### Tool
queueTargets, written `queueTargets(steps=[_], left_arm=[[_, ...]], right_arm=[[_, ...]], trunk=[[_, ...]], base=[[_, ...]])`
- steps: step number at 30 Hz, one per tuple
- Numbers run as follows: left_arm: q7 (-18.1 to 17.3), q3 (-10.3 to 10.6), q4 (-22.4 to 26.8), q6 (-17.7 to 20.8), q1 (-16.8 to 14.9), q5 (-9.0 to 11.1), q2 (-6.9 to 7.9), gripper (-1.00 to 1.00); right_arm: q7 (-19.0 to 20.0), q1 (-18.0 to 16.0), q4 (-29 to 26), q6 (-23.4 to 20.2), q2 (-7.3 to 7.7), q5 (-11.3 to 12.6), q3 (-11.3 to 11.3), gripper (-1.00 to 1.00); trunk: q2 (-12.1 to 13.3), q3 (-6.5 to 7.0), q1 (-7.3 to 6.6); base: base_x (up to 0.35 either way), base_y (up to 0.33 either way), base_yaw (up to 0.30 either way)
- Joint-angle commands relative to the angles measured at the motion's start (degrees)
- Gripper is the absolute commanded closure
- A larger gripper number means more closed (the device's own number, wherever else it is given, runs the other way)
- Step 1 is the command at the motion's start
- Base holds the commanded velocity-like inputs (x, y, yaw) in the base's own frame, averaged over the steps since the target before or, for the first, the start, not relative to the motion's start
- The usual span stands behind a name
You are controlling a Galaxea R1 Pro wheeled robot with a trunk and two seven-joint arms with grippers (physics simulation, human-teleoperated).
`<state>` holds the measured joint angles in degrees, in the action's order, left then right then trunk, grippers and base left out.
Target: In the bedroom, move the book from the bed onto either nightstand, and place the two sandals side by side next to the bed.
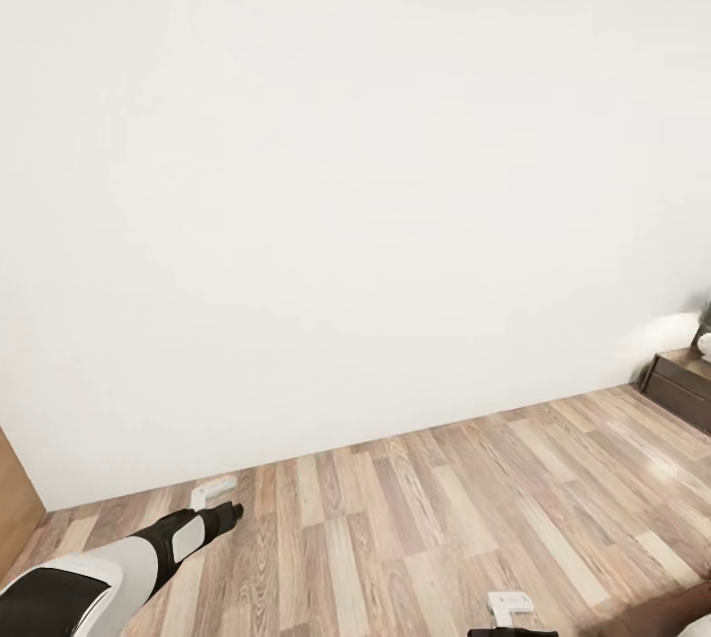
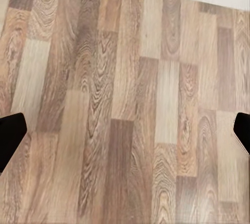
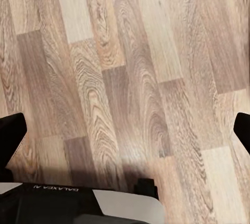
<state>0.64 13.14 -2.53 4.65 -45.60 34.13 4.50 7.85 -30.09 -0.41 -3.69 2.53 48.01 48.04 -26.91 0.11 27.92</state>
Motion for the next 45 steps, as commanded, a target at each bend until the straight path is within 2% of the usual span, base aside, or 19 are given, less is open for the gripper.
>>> queueTargets(steps=[1, 9, 16, 25, 38, 45], left_arm=[[0.0, 0.5, 0.0, 0.2, 0.0, 0.5, 0.00, -1.00], [0.0, 0.5, 0.0, 0.2, 0.0, 0.5, -0.01, -1.00], [0.0, 0.5, 0.0, 0.2, 0.0, 0.5, -0.02, -1.00], [0.0, 0.5, 0.0, 0.2, 0.0, 0.5, -0.02, -1.00], [0.0, 0.5, 0.0, 0.2, 0.0, 0.4, -0.02, -1.00], [0.0, 0.5, 0.0, 0.2, 0.0, 0.4, -0.02, -1.00]], right_arm=[[0.1, 0.0, 0.0, -0.3, 0.02, 0.6, 0.5, -1.00], [0.1, 0.0, 0.0, -0.3, 0.02, 0.6, 0.5, -1.00], [0.1, 0.0, 0.0, -1.3, 0.06, 0.6, 0.5, -1.00], [0.1, 0.0, 0.0, -1.7, 0.91, 0.7, 0.5, -1.00], [0.1, 0.0, 0.0, -1.8, 0.99, 0.7, 0.5, -1.00], [0.1, 0.0, 0.0, -1.8, 0.98, 0.7, 0.5, -1.00]], trunk=[[0.0, 0.05, 0.05], [0.0, 0.56, 0.05], [0.0, 0.72, 0.05], [0.0, 0.97, 0.05], [0.0, 1.34, 0.05], [0.0, 1.39, 0.05]], base=[[0.341, 0.136, -0.296], [0.331, 0.160, -0.280], [0.270, 0.181, -0.111], [0.042, 0.029, -0.261], [0.002, 0.025, -0.299], [0.092, 0.187, -0.300]])
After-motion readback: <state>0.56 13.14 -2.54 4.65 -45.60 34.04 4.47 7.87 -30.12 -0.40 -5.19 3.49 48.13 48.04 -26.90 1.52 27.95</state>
